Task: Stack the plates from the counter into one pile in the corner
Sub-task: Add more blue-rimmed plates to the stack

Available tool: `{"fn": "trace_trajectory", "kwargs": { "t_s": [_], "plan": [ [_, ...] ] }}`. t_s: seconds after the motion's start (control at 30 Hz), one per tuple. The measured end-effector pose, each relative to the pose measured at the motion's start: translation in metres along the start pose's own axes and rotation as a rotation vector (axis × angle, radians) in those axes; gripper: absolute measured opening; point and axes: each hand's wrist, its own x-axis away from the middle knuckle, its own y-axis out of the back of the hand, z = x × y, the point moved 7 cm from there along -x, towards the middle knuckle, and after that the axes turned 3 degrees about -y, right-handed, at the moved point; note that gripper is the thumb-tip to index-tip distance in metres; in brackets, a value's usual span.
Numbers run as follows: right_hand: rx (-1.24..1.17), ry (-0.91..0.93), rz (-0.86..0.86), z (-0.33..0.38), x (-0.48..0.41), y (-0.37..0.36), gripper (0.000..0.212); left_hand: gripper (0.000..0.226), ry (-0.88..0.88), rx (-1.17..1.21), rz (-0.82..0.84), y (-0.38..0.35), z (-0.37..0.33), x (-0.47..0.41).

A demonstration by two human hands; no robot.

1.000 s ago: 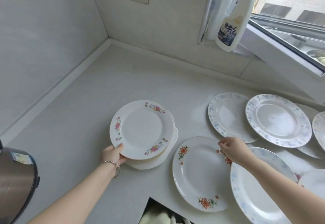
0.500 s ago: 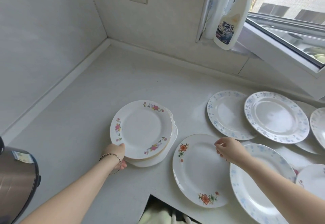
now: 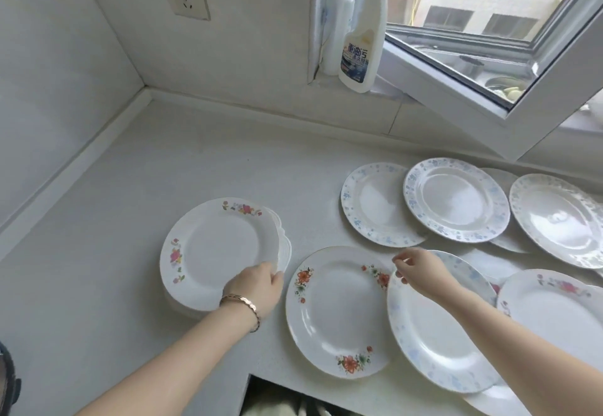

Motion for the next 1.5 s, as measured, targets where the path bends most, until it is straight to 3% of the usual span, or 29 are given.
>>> {"fn": "trace_trajectory", "kwargs": {
  "t_s": [0.13, 0.23, 0.27, 0.33, 0.4, 0.47, 0.73, 0.93, 1.07, 1.33, 1.5],
  "plan": [
    [-0.111, -0.108, -0.107, -0.049, 0.012, 0.03, 0.017, 0.026, 0.027, 0.378, 0.218, -0.059, -0.07, -0.008],
    [-0.183, -0.187, -0.183, -0.096, 0.025, 0.053, 0.018, 0.017, 0.061, 0.44, 0.355, -0.105, -0.117, -0.009],
    [-0.207, -0.213, -0.193, -0.111, 0.03, 0.058, 0.017, 0.014, 0.06, 0.435, 0.387, -0.116, -0.13, -0.008],
    [-0.256, -0.26, -0.207, -0.138, 0.039, 0.067, 0.016, 0.029, 0.107, 0.468, 0.396, -0.136, -0.146, -0.006],
    [-0.304, -0.29, -0.229, -0.161, 0.046, 0.074, 0.019, 0.024, 0.175, 0.602, 0.394, -0.15, -0.156, -0.004],
    [-0.364, -0.317, -0.236, -0.18, 0.052, 0.079, 0.019, 0.01, 0.231, 0.688, 0.348, -0.161, -0.157, -0.005],
    [-0.396, -0.354, -0.22, -0.209, 0.049, 0.087, 0.019, 0.028, 0.212, 0.728, 0.22, -0.172, -0.151, -0.014],
    [-0.412, -0.338, -0.209, -0.195, 0.041, 0.089, 0.02, 0.006, 0.174, 0.658, 0.129, -0.141, -0.14, -0.009],
    [-0.361, -0.279, -0.183, -0.17, 0.033, 0.084, 0.02, 0.008, 0.178, 0.626, 0.029, -0.108, -0.111, -0.015],
    [-0.208, -0.149, -0.093, -0.08, 0.009, 0.049, 0.019, 0.027, 0.406, 1.269, -0.204, -0.034, -0.007, -0.016],
    [-0.085, -0.025, -0.007, -0.01, -0.002, 0.012, 0.019, 0.031, 0.489, 1.458, -0.37, 0.01, 0.064, -0.003]
  ]
}}
